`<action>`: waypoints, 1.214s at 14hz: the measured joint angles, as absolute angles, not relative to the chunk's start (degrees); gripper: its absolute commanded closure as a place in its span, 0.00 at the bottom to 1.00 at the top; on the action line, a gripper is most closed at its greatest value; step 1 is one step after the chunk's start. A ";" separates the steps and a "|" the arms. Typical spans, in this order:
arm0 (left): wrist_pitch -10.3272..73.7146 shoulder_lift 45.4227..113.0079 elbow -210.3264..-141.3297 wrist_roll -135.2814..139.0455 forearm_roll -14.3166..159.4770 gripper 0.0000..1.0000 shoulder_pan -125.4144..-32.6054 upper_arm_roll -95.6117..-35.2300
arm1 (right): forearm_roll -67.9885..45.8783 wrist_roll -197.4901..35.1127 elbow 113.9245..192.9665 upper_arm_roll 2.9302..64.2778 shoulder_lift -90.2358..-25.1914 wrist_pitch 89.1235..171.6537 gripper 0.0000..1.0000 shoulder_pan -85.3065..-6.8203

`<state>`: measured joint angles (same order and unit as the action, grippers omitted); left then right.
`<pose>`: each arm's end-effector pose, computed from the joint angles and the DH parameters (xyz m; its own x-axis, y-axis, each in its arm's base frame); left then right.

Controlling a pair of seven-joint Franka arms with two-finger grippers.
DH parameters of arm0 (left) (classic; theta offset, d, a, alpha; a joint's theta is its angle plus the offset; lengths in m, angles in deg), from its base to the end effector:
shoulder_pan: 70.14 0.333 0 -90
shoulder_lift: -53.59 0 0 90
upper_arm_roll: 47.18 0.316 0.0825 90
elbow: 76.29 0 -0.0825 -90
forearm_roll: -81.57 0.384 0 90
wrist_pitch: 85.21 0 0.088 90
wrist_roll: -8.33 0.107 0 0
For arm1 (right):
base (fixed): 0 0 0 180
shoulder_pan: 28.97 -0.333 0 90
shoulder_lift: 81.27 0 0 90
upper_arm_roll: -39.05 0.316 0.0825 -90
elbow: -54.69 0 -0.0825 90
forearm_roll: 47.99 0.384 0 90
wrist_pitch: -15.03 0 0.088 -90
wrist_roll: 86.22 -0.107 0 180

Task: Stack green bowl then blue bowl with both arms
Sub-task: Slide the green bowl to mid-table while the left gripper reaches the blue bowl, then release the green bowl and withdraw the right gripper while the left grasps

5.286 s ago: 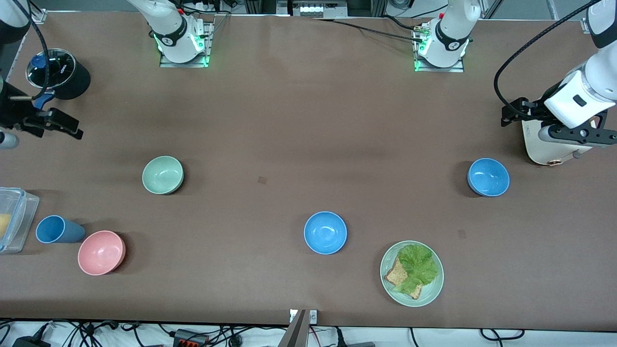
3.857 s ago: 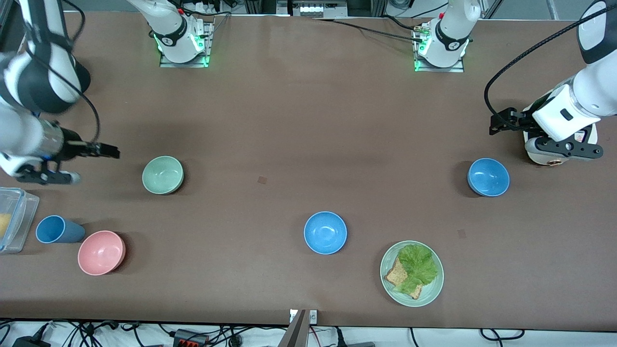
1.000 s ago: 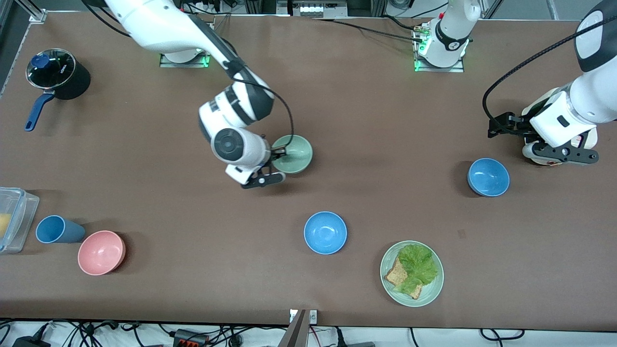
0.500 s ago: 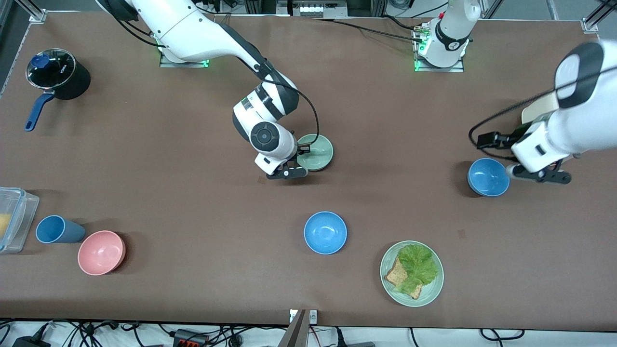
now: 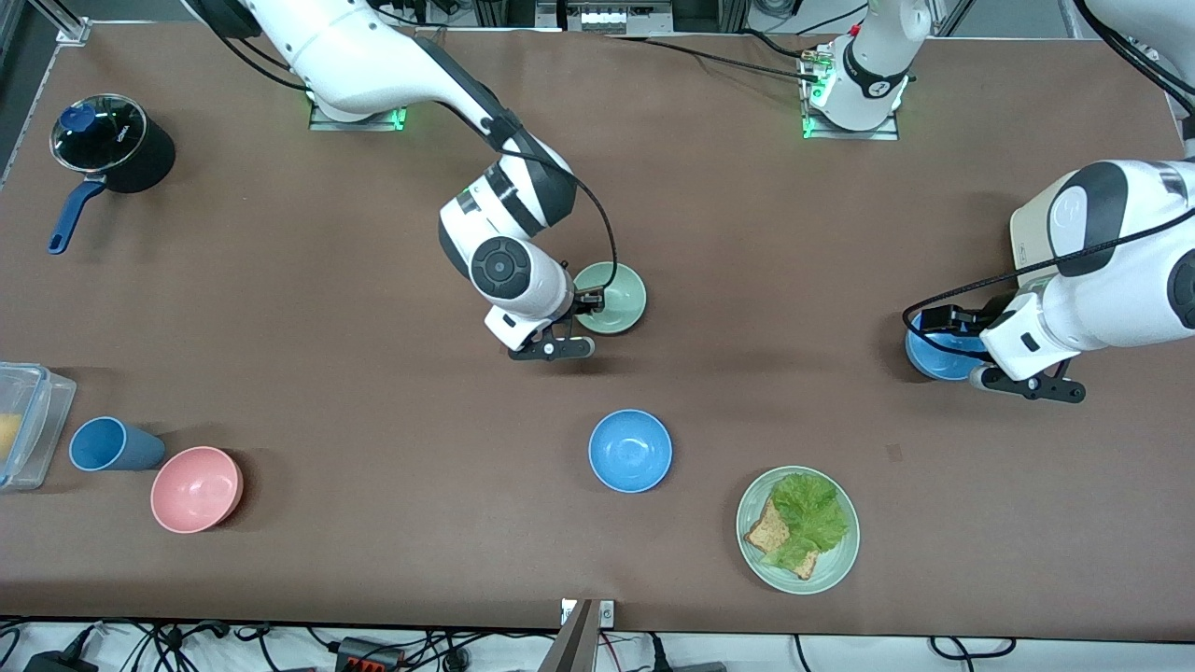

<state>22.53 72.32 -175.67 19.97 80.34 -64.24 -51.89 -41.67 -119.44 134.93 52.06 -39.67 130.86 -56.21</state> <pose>0.6243 0.0152 0.3772 0.9703 -0.1755 -0.1663 -0.1640 -0.9832 0.0805 0.5646 0.4447 0.2776 0.9756 0.0365 -0.2163 0.0044 -0.9891 -0.1473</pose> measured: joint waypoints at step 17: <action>41.18 84.52 -182.55 42.14 80.38 0.13 -53.18 -51.61 | -49.83 -107.06 129.51 47.59 -57.08 113.37 0.00 -31.12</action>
